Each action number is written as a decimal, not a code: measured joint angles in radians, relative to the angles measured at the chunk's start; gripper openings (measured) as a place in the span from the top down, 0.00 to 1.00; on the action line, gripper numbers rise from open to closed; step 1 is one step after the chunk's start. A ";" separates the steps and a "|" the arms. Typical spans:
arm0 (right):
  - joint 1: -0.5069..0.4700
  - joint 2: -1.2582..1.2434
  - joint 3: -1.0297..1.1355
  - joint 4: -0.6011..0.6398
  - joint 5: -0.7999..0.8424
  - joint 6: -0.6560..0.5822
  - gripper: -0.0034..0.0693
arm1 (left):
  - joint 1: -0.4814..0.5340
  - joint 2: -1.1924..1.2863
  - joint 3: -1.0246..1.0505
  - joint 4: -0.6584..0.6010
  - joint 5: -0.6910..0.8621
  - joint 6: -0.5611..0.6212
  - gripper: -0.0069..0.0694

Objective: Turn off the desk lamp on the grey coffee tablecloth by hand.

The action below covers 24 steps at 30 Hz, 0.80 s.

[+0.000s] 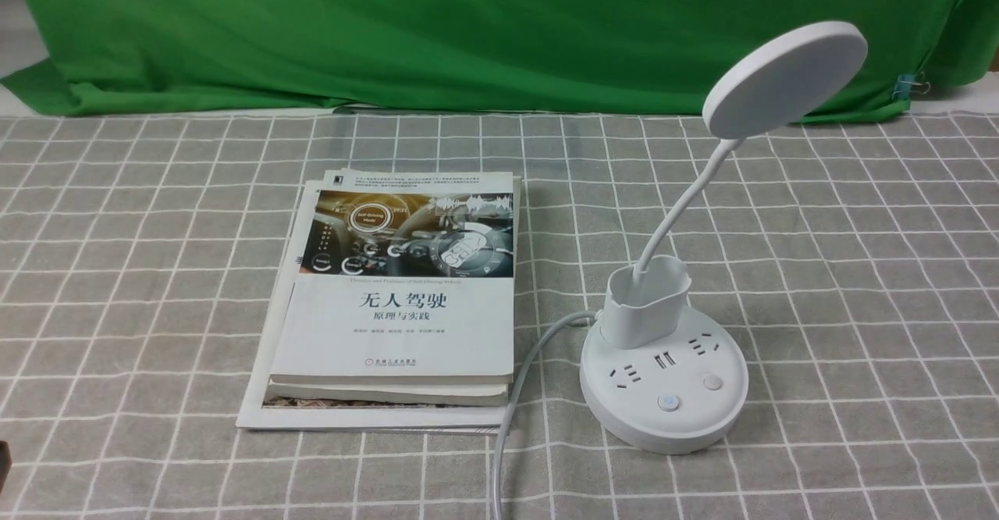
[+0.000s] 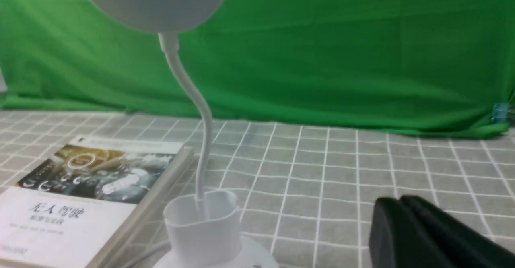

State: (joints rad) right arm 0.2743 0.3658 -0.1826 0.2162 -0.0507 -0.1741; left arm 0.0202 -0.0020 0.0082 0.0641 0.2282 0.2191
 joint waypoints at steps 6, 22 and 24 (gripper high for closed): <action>-0.059 -0.222 0.148 0.000 0.007 0.000 0.90 | 0.000 0.000 0.000 0.000 0.000 0.000 0.88; -0.102 -0.364 0.190 -0.005 0.278 0.000 0.90 | 0.000 0.000 0.000 0.000 0.000 -0.001 0.88; -0.102 -0.364 0.190 -0.005 0.278 0.000 0.90 | 0.000 0.000 0.000 0.000 0.000 -0.001 0.88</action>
State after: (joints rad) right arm 0.1727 0.0013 0.0075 0.2110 0.2277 -0.1741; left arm 0.0202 -0.0020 0.0082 0.0641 0.2282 0.2184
